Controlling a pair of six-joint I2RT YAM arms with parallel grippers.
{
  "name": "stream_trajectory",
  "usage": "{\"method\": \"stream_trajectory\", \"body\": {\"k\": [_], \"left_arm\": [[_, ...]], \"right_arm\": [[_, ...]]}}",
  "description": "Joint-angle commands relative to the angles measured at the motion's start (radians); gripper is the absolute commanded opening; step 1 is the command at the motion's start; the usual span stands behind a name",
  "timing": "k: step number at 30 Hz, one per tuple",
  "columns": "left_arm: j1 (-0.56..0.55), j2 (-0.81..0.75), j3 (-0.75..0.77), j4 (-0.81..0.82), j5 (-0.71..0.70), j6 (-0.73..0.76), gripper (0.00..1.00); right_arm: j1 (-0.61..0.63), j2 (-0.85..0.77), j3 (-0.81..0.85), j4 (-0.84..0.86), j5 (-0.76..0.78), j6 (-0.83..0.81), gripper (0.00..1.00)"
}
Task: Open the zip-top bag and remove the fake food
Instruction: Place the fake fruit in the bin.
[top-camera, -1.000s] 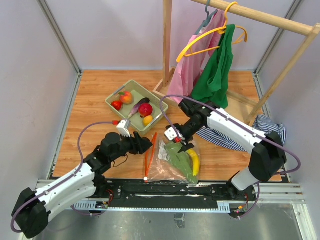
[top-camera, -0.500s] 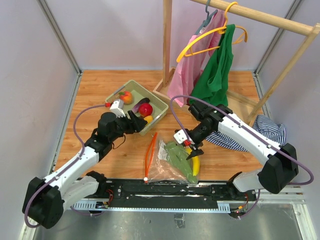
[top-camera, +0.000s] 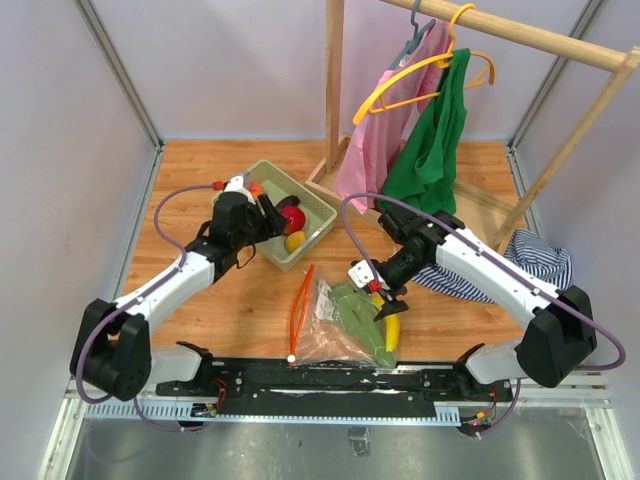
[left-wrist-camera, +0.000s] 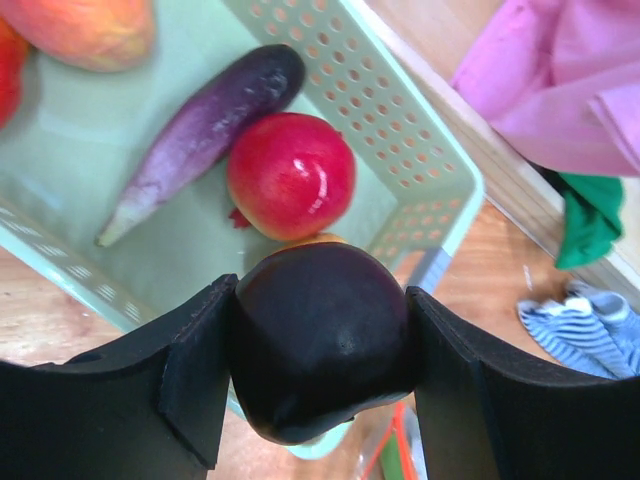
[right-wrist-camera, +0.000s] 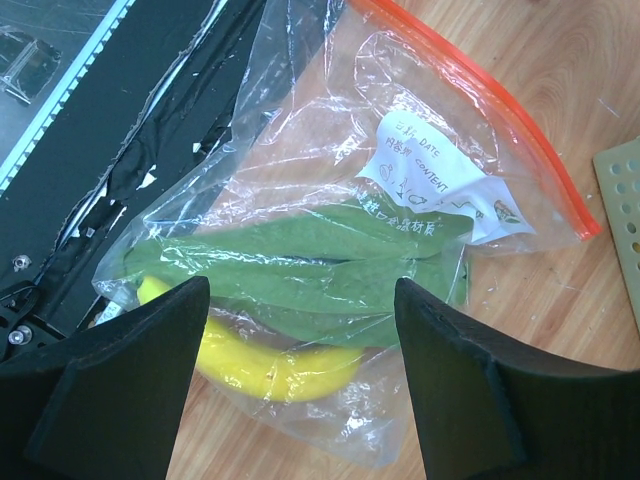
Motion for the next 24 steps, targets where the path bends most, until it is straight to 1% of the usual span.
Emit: {"method": "stream_trajectory", "body": {"k": [1, 2, 3, 5, 6, 7, 9, 11, 13, 16, 20, 24], "left_arm": [[0.009, 0.082, 0.086, -0.089, -0.159, -0.011, 0.22], [0.009, 0.106, 0.111, -0.107, -0.170, -0.011, 0.25], [0.009, 0.132, 0.140, -0.127, -0.180, -0.010, 0.32], [0.009, 0.187, 0.201, -0.176, -0.197, -0.008, 0.56], [0.009, 0.216, 0.233, -0.206, -0.217, -0.010, 0.70], [0.008, 0.244, 0.263, -0.236, -0.232, -0.011, 0.80], [0.009, 0.298, 0.322, -0.293, -0.275, -0.020, 0.91], [0.009, 0.341, 0.377, -0.342, -0.299, -0.025, 0.95], [0.009, 0.366, 0.411, -0.370, -0.302, -0.027, 0.97], [0.010, 0.358, 0.413, -0.364, -0.286, -0.031, 0.99], [0.010, 0.283, 0.354, -0.308, -0.296, -0.036, 0.99], [0.010, 0.143, 0.249, -0.216, -0.269, -0.004, 0.99]], "right_arm": [[-0.018, -0.010, -0.015, 0.000, 0.001, 0.013, 0.76], [-0.018, -0.010, -0.017, 0.003, 0.002, 0.012, 0.76], [-0.018, -0.010, -0.017, 0.004, 0.002, 0.014, 0.76], [-0.018, -0.010, -0.018, 0.006, 0.001, 0.014, 0.76], [-0.019, -0.010, -0.020, 0.007, 0.002, 0.012, 0.77], [-0.019, -0.010, -0.021, 0.008, 0.003, 0.012, 0.77], [-0.022, -0.012, -0.024, 0.011, 0.004, 0.013, 0.77], [-0.025, -0.013, -0.025, 0.012, 0.004, 0.012, 0.77], [-0.027, -0.016, -0.028, 0.016, -0.001, 0.012, 0.78], [-0.029, -0.025, -0.030, 0.019, -0.012, 0.010, 0.79], [-0.032, -0.035, -0.036, 0.027, -0.030, 0.010, 0.81], [-0.032, -0.033, -0.044, 0.037, -0.045, 0.009, 0.81]]}}
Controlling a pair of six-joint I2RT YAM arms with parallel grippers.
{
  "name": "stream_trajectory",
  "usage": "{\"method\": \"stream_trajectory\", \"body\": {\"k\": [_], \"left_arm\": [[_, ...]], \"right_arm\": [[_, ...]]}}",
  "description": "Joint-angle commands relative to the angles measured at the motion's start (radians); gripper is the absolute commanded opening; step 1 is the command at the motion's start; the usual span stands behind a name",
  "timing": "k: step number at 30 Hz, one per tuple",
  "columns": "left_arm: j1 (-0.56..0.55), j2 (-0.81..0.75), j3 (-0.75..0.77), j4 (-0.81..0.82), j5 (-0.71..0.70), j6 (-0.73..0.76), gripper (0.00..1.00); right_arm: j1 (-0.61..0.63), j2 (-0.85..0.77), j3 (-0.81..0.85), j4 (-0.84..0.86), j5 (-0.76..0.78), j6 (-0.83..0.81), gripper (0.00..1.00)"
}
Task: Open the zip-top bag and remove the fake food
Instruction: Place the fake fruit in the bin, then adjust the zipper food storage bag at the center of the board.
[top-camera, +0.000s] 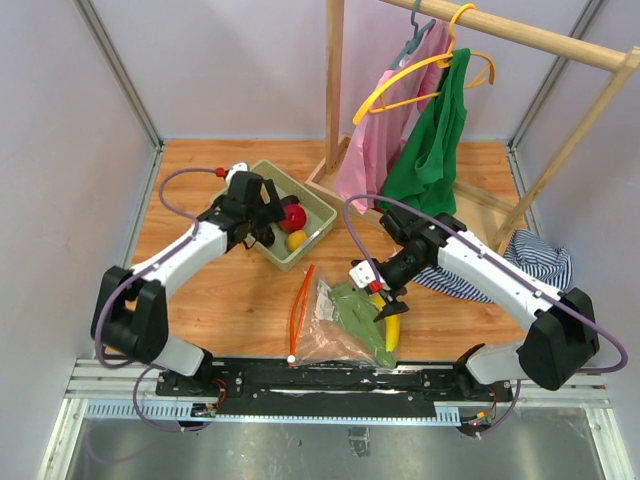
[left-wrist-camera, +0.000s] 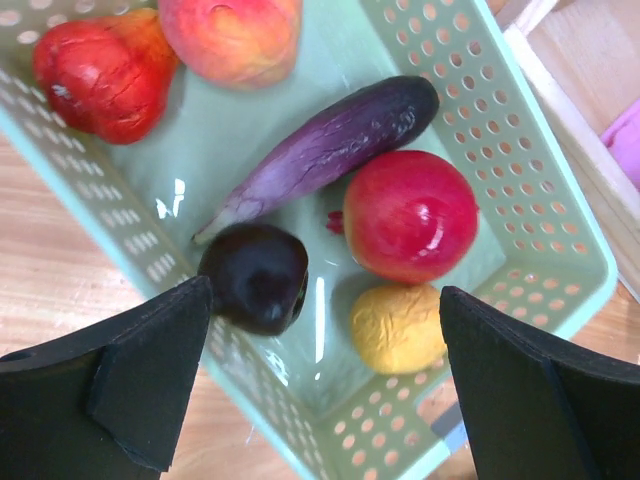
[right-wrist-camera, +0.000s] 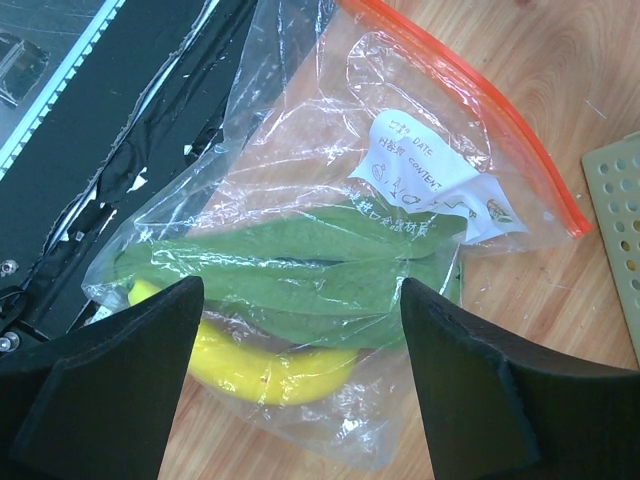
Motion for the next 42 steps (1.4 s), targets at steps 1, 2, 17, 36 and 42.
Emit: {"method": "stream_trajectory", "body": {"k": [1, 2, 17, 36, 42], "left_arm": [[0.009, -0.175, -0.098, 0.124, 0.019, 0.029, 0.99], [0.009, -0.211, -0.129, 0.149, 0.047, 0.036, 0.99], [0.008, -0.732, -0.606, 0.463, 0.550, -0.085, 0.99], [0.009, -0.999, -0.876, 0.523, 0.711, -0.283, 0.96], [0.009, -1.049, -0.912, 0.499, 0.709, -0.306, 0.94]], "right_arm": [[-0.028, -0.020, -0.021, 0.006, -0.045, -0.001, 0.81], [-0.028, -0.021, -0.026, 0.009, -0.052, 0.000, 0.81], [-0.028, -0.028, -0.100, -0.041, -0.210, -0.208, 0.84], [0.357, -0.031, -0.114, -0.033, 0.040, -0.213, 0.75], [0.506, -0.012, -0.119, 0.059, 0.067, -0.104, 0.49]]}}
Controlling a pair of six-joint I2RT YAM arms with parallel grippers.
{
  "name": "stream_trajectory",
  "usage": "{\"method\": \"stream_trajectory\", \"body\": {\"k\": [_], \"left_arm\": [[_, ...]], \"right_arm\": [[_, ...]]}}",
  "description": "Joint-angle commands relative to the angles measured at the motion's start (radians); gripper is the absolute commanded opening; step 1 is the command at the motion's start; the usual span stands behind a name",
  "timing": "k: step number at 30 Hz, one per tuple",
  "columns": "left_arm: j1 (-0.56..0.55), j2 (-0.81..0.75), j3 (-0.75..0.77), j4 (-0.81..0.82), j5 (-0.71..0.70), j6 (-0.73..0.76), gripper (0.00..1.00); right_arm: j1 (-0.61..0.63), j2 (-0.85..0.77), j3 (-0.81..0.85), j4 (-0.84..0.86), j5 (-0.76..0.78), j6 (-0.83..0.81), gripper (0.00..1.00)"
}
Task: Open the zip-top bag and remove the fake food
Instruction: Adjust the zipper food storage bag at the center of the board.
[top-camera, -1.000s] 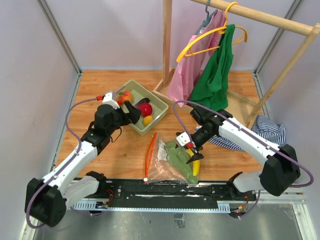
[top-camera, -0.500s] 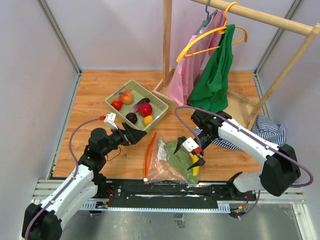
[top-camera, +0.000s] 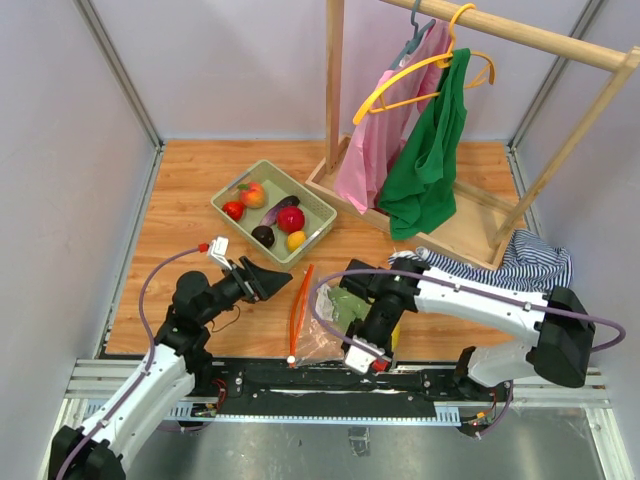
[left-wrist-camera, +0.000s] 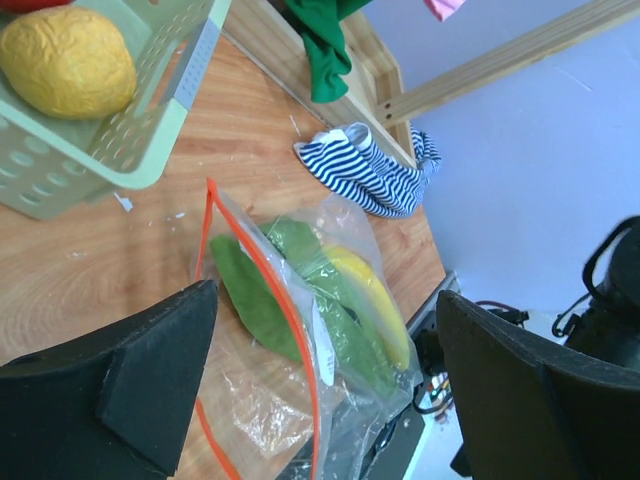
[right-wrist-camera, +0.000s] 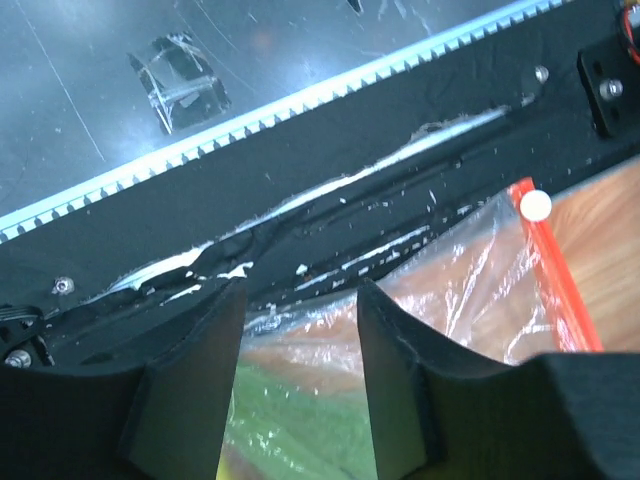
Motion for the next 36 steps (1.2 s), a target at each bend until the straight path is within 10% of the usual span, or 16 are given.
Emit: {"method": "stream_trajectory", "body": {"k": [1, 6, 14, 21, 29, 36], "left_arm": [[0.004, -0.042, -0.024, -0.019, 0.013, -0.019, 0.93], [0.004, -0.055, -0.018, -0.074, 0.011, 0.004, 0.84], [0.005, -0.057, -0.020, -0.116, 0.051, 0.023, 0.58], [0.004, 0.000, -0.065, 0.051, 0.168, -0.031, 0.56], [-0.036, 0.071, -0.049, 0.141, 0.199, -0.048, 0.56], [-0.038, 0.046, 0.013, 0.109, 0.163, 0.045, 0.59]], "right_arm": [[0.087, 0.010, -0.019, 0.066, 0.050, 0.095, 0.43], [0.155, 0.081, -0.047, 0.148, 0.158, 0.181, 0.20], [0.097, 0.060, -0.139, 0.162, 0.417, 0.224, 0.16], [-0.183, -0.029, -0.206, 0.189, 0.503, 0.227, 0.17], [-0.294, -0.104, -0.096, -0.016, 0.127, 0.178, 0.36], [-0.557, -0.026, 0.040, -0.157, 0.102, 0.164, 0.37]]}}
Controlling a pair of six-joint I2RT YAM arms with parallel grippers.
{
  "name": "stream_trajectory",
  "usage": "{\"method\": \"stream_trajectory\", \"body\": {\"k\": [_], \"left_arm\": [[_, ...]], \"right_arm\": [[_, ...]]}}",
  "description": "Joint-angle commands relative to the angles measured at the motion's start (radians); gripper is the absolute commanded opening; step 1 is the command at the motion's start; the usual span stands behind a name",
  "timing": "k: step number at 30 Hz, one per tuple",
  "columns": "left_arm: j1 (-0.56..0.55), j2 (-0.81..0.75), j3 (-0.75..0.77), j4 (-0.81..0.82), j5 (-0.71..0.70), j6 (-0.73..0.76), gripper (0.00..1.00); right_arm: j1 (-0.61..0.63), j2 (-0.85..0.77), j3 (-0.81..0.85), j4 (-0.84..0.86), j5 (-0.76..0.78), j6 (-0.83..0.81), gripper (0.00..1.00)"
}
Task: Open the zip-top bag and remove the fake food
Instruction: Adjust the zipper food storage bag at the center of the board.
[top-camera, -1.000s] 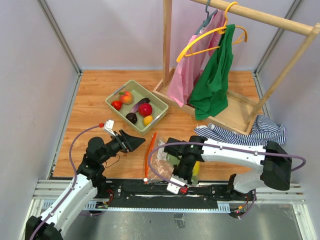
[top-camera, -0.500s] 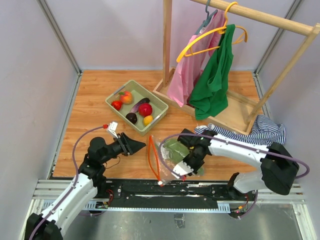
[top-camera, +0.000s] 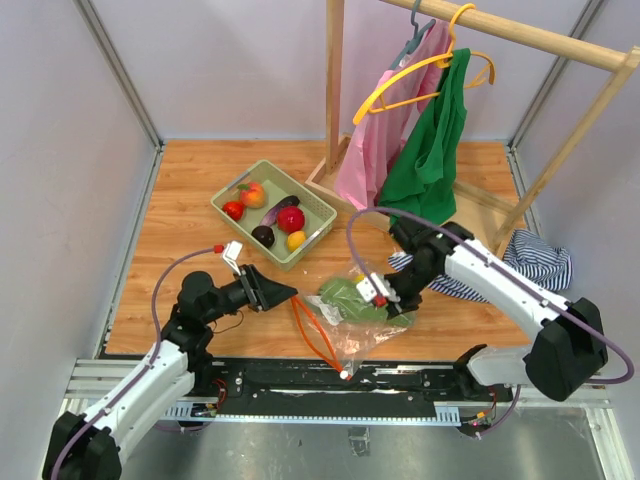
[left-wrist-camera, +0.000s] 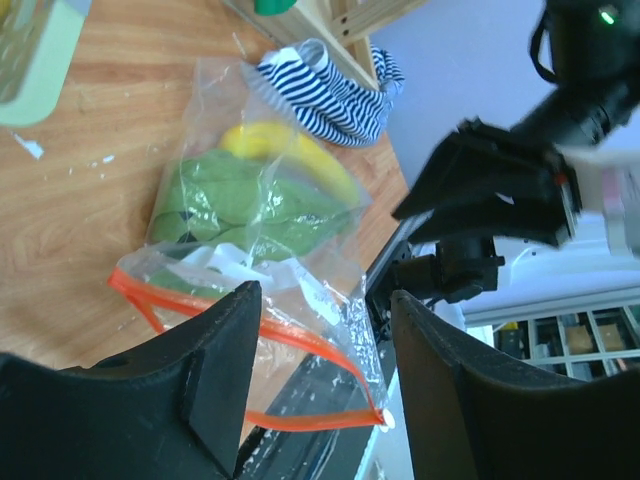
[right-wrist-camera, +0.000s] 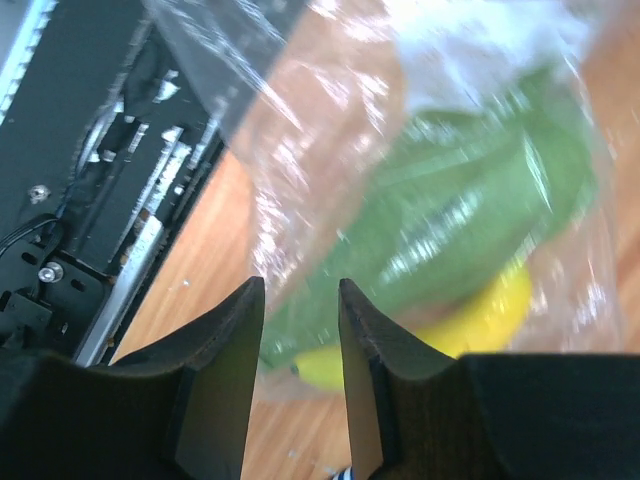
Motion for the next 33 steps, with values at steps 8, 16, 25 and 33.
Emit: {"method": "stream_trajectory", "body": {"k": [8, 16, 25, 33], "left_arm": [[-0.005, 0.035, 0.127, 0.065, -0.031, 0.234, 0.99], [-0.005, 0.111, 0.096, 0.081, 0.075, 0.225, 0.99], [-0.005, 0.105, 0.056, 0.146, 0.058, 0.148, 0.97], [-0.004, 0.069, 0.038, 0.147, 0.053, 0.010, 0.85]], "right_arm": [[-0.375, 0.091, 0.115, -0.140, -0.026, 0.005, 0.37], [-0.449, 0.180, 0.170, -0.202, -0.078, -0.012, 0.36], [-0.463, 0.143, 0.121, -0.175, -0.118, -0.013, 0.37], [-0.464, 0.040, 0.097, -0.129, -0.232, -0.015, 0.43]]}}
